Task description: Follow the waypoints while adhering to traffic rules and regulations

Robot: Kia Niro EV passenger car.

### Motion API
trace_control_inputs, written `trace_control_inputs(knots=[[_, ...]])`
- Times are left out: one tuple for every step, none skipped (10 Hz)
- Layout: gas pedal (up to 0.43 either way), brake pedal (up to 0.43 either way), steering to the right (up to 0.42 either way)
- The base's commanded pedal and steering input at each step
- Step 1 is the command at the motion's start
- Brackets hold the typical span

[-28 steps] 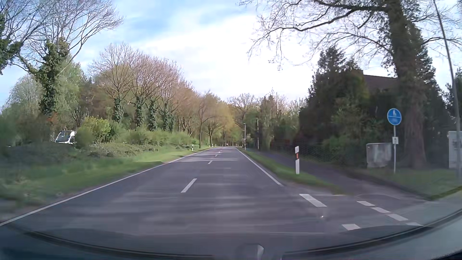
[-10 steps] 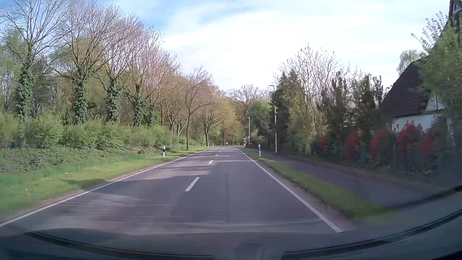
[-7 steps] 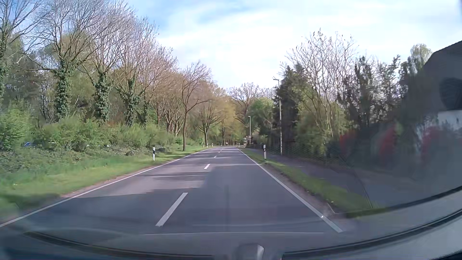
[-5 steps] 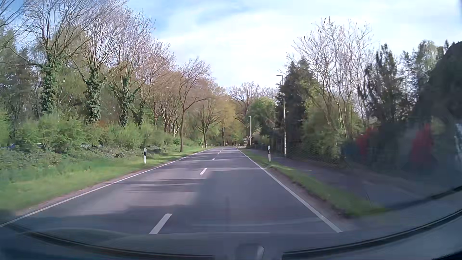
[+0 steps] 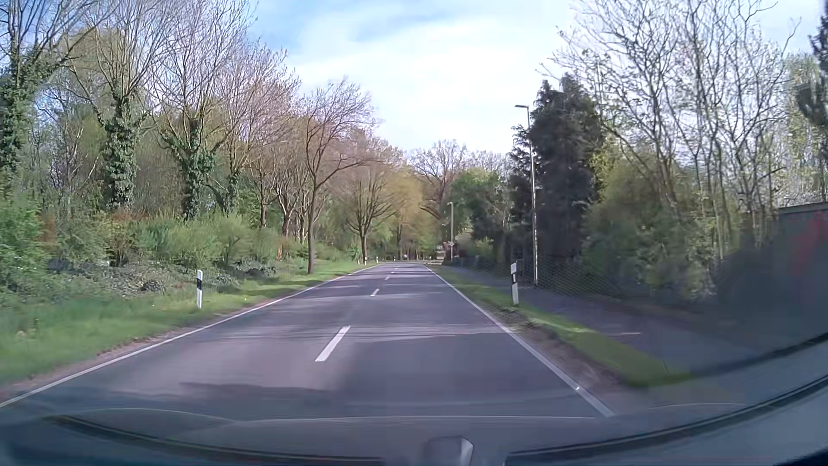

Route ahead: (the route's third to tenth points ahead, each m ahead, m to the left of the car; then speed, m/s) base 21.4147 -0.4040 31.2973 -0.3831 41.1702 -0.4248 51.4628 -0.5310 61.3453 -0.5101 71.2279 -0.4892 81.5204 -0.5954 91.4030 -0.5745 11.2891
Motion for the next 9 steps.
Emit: trace_control_inputs(knots=[[0.098, 0.000, -0.003], [0.098, 0.000, -0.003], [0.098, 0.000, -0.003], [0.098, 0.000, -0.003], [0.098, 0.000, -0.003], [0.098, 0.000, -0.003], [0.098, 0.000, -0.003], [0.098, 0.000, -0.003], [0.098, 0.000, -0.003]])
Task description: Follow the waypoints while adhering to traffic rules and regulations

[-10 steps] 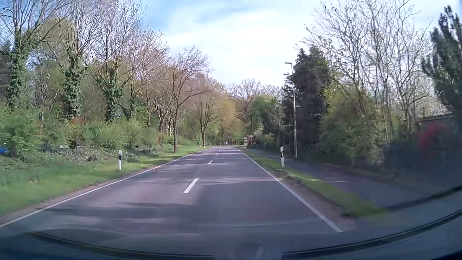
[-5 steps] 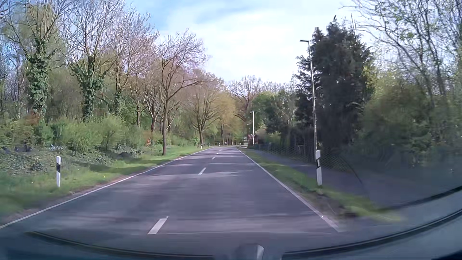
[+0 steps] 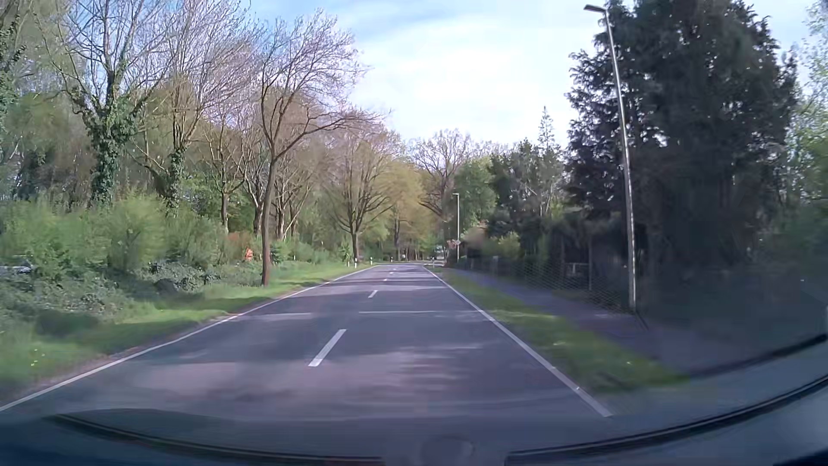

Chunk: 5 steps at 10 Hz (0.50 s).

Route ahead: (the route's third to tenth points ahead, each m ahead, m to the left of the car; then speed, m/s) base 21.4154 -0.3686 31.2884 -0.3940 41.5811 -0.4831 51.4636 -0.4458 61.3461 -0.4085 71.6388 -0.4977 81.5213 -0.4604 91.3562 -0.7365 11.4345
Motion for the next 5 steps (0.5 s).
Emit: trace_control_inputs(knots=[[0.098, 0.000, -0.003], [0.098, 0.000, -0.003], [0.098, 0.000, -0.003], [0.098, 0.000, -0.003], [0.098, 0.000, -0.003]])
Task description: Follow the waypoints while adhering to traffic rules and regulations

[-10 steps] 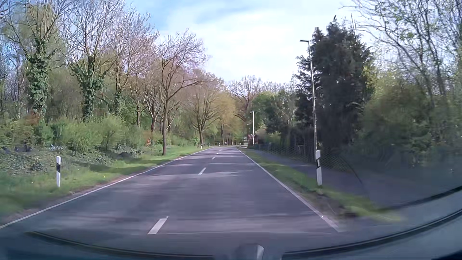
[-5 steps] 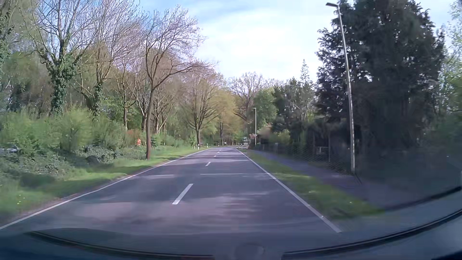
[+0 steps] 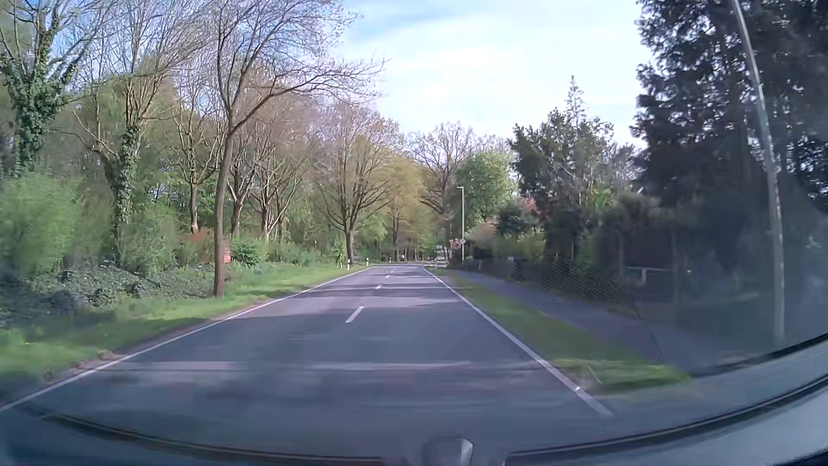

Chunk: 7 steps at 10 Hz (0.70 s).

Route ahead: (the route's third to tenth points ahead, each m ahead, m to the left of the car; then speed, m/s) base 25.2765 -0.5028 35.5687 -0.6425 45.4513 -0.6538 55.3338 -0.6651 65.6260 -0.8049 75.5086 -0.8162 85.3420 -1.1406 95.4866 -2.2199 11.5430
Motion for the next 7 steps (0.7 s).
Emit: trace_control_inputs(knots=[[0.098, 0.000, -0.004], [0.098, 0.000, -0.004], [0.098, 0.000, -0.004], [0.098, 0.000, -0.004], [0.098, 0.000, -0.004], [0.098, 0.000, -0.004], [0.098, 0.000, -0.004]])
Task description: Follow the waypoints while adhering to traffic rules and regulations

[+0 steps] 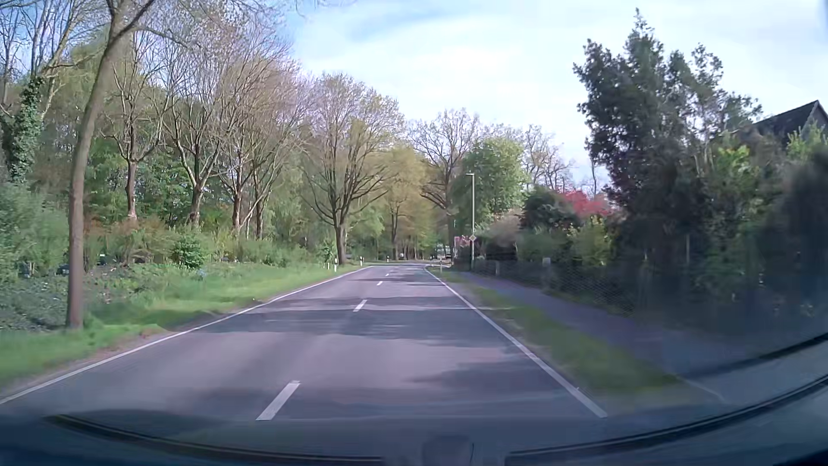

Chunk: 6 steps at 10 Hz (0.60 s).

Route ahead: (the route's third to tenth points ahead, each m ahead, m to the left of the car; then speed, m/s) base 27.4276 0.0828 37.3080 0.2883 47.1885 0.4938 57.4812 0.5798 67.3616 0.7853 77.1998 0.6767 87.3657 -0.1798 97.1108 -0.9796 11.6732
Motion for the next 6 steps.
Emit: trace_control_inputs(knots=[[0.098, 0.000, -0.004], [0.098, 0.000, -0.004], [0.098, 0.000, -0.004], [0.098, 0.000, -0.004], [0.110, 0.000, -0.004], [0.110, 0.000, -0.004]])
